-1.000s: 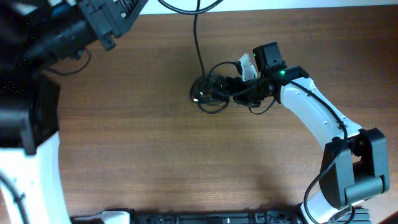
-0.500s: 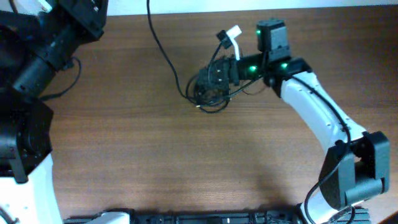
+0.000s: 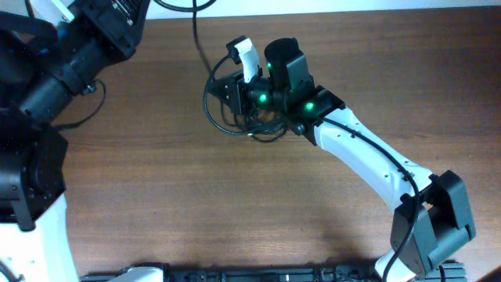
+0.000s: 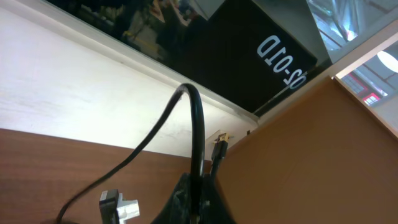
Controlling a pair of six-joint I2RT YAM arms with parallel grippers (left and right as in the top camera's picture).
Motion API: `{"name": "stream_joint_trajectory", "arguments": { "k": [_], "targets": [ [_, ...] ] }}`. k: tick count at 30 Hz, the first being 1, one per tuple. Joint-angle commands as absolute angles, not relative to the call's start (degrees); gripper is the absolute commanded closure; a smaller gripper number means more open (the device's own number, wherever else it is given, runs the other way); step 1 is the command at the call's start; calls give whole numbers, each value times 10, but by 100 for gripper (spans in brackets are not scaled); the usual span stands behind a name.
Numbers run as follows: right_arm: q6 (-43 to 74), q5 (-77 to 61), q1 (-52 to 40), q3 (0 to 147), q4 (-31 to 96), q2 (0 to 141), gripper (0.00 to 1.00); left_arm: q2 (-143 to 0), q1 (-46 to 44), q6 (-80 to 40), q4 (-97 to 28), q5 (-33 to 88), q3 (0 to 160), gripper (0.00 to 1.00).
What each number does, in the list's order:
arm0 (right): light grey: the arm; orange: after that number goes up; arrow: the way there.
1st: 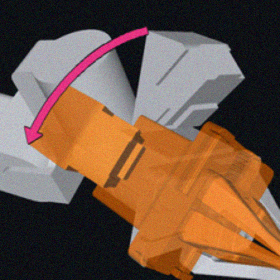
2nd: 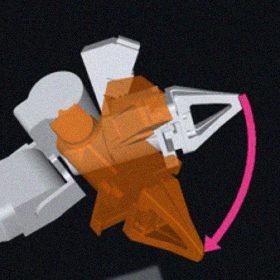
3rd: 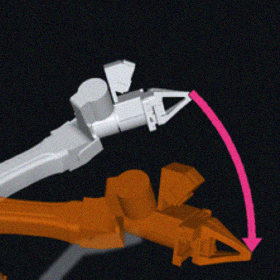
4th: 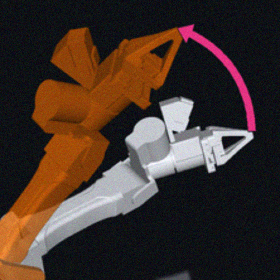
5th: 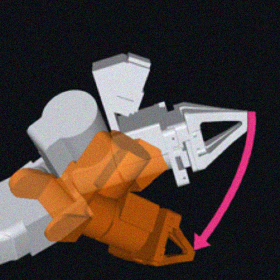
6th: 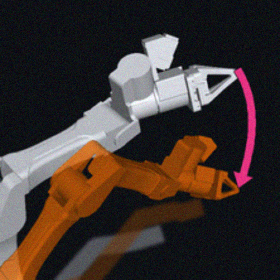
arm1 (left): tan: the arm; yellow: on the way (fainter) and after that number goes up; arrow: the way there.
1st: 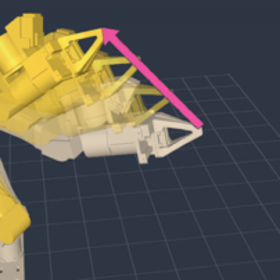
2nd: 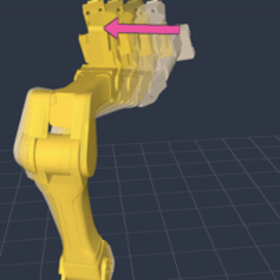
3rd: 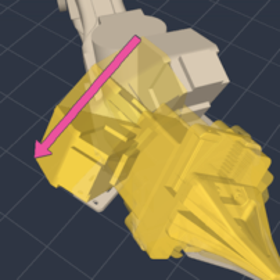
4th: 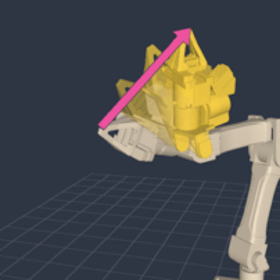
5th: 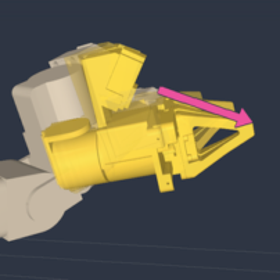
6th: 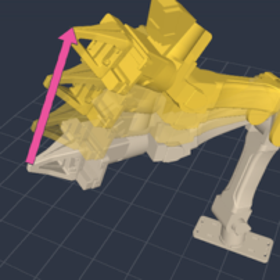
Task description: Untangle cables
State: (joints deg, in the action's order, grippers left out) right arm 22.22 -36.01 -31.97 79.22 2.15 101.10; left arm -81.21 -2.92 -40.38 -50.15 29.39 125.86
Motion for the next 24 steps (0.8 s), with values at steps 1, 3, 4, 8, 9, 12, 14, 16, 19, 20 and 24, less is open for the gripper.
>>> {"name": "stream_joint_trajectory", "arguments": {
  "k": [1,3,4,8,9,12,14,16,19,20,24],
  "targets": [
    [279,-419,-322,799,26,1009,96,-810,-28,-402,-541,161,1264,100],
    [324,-489,-322,799,26,995,96,-817,-28,-402,-609,-21,1264,96],
    [333,-502,-322,799,26,988,96,-821,-28,-402,-625,-58,1264,88],
    [365,-520,-322,799,39,888,96,-855,-28,-402,-733,-110,1264,1],
    [365,-501,-322,799,39,867,96,-860,-28,-403,-751,-107,1264,1],
    [366,-396,-321,800,36,798,96,-861,-28,-402,-786,-108,1264,1],
    [365,-348,-321,800,25,760,96,-861,-28,-402,-802,-96,1264,1],
    [365,-346,-321,799,35,760,96,-861,-28,-403,-802,-10,1264,1],
    [365,-341,-321,799,37,773,96,-861,-28,-408,-800,138,1264,1],
    [365,-335,-322,799,37,773,96,-861,-28,-421,-800,172,1264,1],
    [365,-312,-323,799,45,776,96,-861,-28,-557,-795,306,1264,1]
  ]
}}
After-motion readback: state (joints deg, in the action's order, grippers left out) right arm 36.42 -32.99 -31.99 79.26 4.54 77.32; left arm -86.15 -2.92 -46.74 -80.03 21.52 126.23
